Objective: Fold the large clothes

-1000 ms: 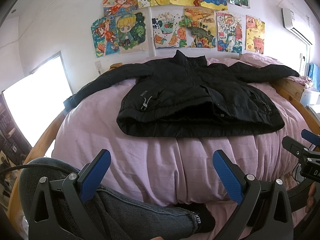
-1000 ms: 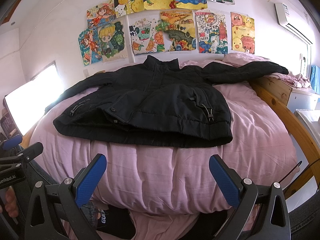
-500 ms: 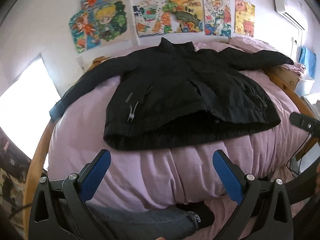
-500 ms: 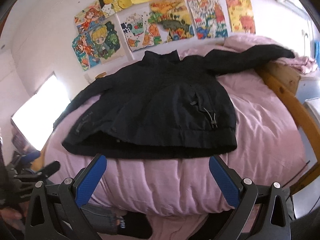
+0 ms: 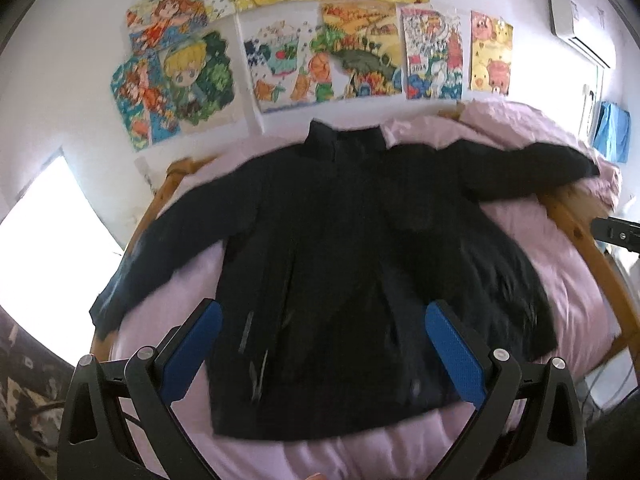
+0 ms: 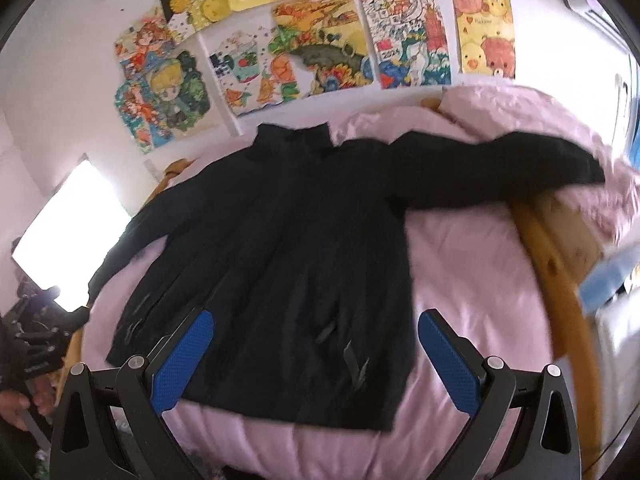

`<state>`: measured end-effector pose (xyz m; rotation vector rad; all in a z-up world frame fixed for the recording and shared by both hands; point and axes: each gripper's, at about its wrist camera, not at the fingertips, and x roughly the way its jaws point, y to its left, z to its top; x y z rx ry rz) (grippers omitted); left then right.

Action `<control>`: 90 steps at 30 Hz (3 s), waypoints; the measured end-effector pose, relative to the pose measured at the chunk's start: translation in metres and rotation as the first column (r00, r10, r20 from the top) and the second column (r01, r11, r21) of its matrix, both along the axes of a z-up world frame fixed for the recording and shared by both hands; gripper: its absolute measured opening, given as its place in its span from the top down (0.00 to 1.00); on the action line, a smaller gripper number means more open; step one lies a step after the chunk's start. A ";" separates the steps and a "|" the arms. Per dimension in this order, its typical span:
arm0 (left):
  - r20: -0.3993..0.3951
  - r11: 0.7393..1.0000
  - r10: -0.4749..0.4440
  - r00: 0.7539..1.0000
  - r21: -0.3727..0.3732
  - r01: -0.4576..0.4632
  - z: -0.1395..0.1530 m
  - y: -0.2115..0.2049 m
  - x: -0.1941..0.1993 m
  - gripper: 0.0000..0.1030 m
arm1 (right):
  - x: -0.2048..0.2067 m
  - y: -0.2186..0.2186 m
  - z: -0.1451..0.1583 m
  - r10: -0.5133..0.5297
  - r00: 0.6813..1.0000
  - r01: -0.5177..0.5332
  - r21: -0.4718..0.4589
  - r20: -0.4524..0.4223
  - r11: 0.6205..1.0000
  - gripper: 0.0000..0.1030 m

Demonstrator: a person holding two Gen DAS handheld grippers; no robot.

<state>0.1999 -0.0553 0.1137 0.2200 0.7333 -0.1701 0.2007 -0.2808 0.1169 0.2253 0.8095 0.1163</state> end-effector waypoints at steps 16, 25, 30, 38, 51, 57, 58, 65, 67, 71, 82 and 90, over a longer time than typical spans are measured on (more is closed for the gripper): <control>-0.057 0.986 -0.158 0.986 0.051 0.161 -0.067 -0.113 0.162 0.03 | 0.137 -0.167 -0.018 -0.367 0.922 0.386 -0.209 0.125 0.898 0.00; -0.048 0.981 -0.182 0.982 0.061 0.185 -0.132 -0.175 0.267 0.03 | 0.152 -0.271 -0.054 -0.629 0.755 0.656 -0.208 0.185 0.726 0.00; -0.045 0.979 -0.202 0.978 0.029 0.204 -0.158 -0.192 0.303 0.03 | 0.147 -0.314 -0.069 -0.729 0.669 0.743 -0.145 0.144 0.653 0.00; -0.165 0.974 -0.226 0.960 -0.034 0.224 -0.201 -0.218 0.348 0.03 | 0.137 -0.348 -0.082 -0.810 0.584 0.810 0.033 0.063 0.586 0.03; -0.221 0.971 -0.232 0.947 0.010 0.240 -0.257 -0.221 0.362 0.01 | 0.155 -0.345 -0.086 -0.801 0.592 0.805 -0.027 0.090 0.592 0.55; -0.231 0.978 -0.210 0.950 -0.068 0.200 -0.235 -0.196 0.362 0.01 | 0.158 -0.321 -0.069 -0.753 0.628 0.771 -0.021 0.198 0.637 0.85; -0.224 0.975 -0.218 0.950 -0.098 0.201 -0.227 -0.188 0.360 0.01 | 0.159 -0.313 -0.063 -0.734 0.638 0.757 -0.015 0.233 0.653 0.85; -0.183 0.938 -0.253 0.950 -0.286 0.195 -0.166 -0.105 0.351 0.01 | 0.185 -0.216 -0.024 -0.451 0.771 0.533 -0.067 0.449 0.844 0.85; -0.189 0.934 -0.229 0.955 -0.319 0.161 -0.154 -0.077 0.350 0.01 | 0.196 -0.180 -0.019 -0.344 0.803 0.458 -0.133 0.487 0.879 0.85; -0.222 0.902 -0.189 0.957 -0.423 0.080 -0.130 -0.029 0.340 0.01 | 0.225 -0.097 -0.022 -0.097 0.855 0.281 -0.296 0.510 0.913 0.85; -0.289 0.660 -0.194 0.937 -0.746 -0.093 -0.126 0.094 0.337 0.01 | 0.276 0.093 -0.121 0.388 0.900 -0.210 -0.579 0.201 0.788 0.87; -0.346 0.617 -0.245 0.906 -0.776 -0.129 -0.152 0.071 0.365 0.03 | 0.265 0.149 -0.184 0.565 0.823 -0.355 -0.718 0.065 0.599 0.87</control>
